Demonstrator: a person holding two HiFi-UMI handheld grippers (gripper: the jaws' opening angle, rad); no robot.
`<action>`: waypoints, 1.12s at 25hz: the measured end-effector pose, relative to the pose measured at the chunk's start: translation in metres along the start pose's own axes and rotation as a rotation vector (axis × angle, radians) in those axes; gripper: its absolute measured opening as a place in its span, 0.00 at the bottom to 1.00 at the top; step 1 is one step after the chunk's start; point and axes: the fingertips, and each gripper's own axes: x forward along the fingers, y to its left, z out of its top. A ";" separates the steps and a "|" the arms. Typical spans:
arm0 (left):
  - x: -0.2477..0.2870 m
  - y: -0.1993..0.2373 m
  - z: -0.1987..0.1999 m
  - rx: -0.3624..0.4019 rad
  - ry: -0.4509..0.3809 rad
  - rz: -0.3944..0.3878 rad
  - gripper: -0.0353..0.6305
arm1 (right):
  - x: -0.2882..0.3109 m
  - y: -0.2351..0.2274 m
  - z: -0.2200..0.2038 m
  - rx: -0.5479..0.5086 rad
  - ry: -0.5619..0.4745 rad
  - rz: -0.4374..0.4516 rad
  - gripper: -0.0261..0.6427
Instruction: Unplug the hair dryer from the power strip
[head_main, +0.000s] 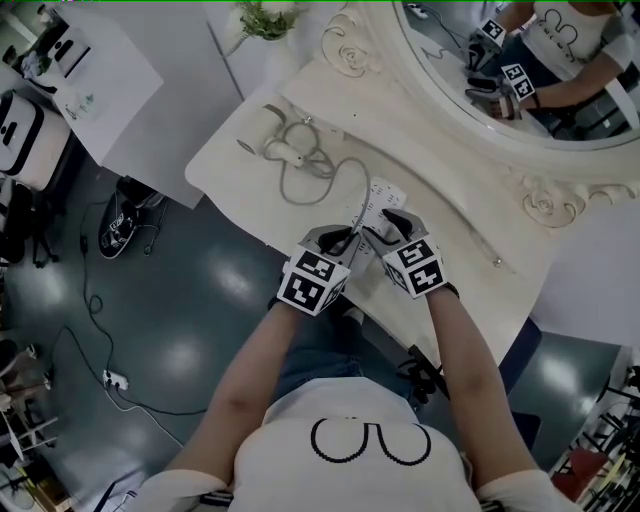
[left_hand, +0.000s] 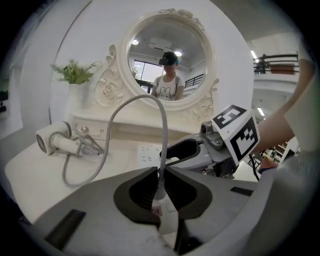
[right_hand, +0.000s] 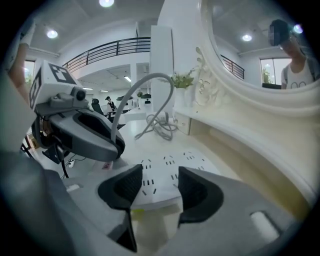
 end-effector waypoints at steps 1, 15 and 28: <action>0.001 -0.001 -0.001 0.042 -0.001 0.014 0.11 | 0.000 0.000 0.000 0.003 0.002 -0.003 0.38; 0.002 0.002 -0.003 0.166 0.050 0.059 0.11 | 0.002 0.000 0.000 0.024 0.040 -0.033 0.38; -0.001 0.006 -0.002 0.112 0.066 0.078 0.11 | 0.001 0.001 -0.001 0.021 0.031 -0.034 0.37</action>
